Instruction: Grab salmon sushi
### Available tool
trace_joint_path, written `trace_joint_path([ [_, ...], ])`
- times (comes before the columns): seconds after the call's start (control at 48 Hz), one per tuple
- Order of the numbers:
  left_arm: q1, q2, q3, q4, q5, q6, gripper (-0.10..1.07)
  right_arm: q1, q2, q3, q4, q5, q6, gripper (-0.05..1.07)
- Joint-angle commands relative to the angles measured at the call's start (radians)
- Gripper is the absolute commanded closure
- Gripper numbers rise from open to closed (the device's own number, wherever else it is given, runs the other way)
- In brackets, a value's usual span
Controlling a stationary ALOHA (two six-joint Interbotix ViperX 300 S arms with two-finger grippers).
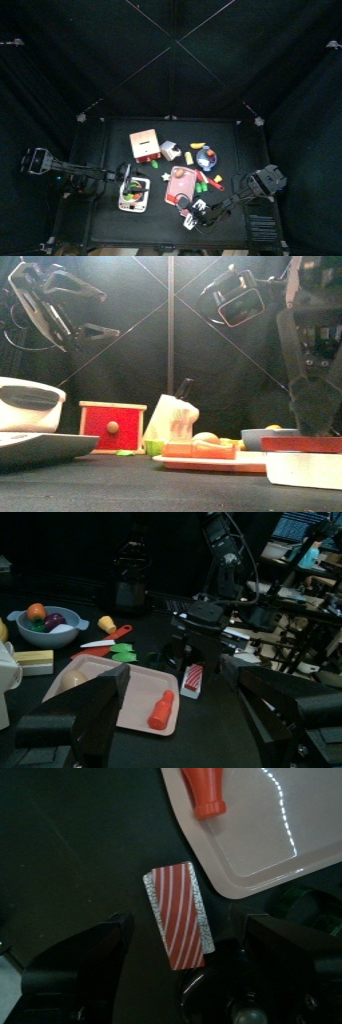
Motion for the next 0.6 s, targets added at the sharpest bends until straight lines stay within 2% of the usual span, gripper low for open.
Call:
trace_joint_path([
  [0.0,0.003,-0.006,-0.008,-0.008,-0.003,0.002,-0.05,0.0,-0.005,-0.02,0.0,-0.003,0.0,0.0],
  [0.25,0.003,-0.014,-0.003,-0.015,-0.003,0.002,-0.05,0.002,0.021,-0.031,0.0,-0.005,0.0,0.05],
  [0.583,0.003,-0.015,-0.003,-0.015,-0.003,0.0,-0.05,0.002,0.025,-0.037,0.009,0.008,0.0,0.3],
])
